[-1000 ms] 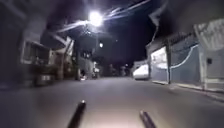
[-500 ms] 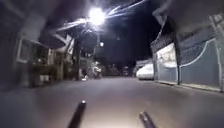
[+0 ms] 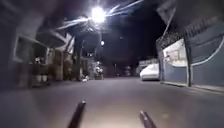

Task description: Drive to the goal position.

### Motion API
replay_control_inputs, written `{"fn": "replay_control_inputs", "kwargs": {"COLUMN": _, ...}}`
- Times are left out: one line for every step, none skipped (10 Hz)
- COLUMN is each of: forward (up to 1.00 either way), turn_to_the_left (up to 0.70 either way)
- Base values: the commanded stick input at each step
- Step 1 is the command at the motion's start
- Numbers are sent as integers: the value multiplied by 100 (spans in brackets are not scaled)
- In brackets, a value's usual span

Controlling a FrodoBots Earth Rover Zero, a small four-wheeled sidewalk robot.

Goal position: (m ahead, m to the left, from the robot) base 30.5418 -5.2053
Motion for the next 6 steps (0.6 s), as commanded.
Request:
{"fn": "replay_control_inputs", "kwargs": {"forward": 100, "turn_to_the_left": -8}}
{"fn": "replay_control_inputs", "kwargs": {"forward": 100, "turn_to_the_left": -26}}
{"fn": "replay_control_inputs", "kwargs": {"forward": 100, "turn_to_the_left": -38}}
{"fn": "replay_control_inputs", "kwargs": {"forward": 100, "turn_to_the_left": -38}}
{"fn": "replay_control_inputs", "kwargs": {"forward": 100, "turn_to_the_left": -38}}
{"fn": "replay_control_inputs", "kwargs": {"forward": 100, "turn_to_the_left": -38}}
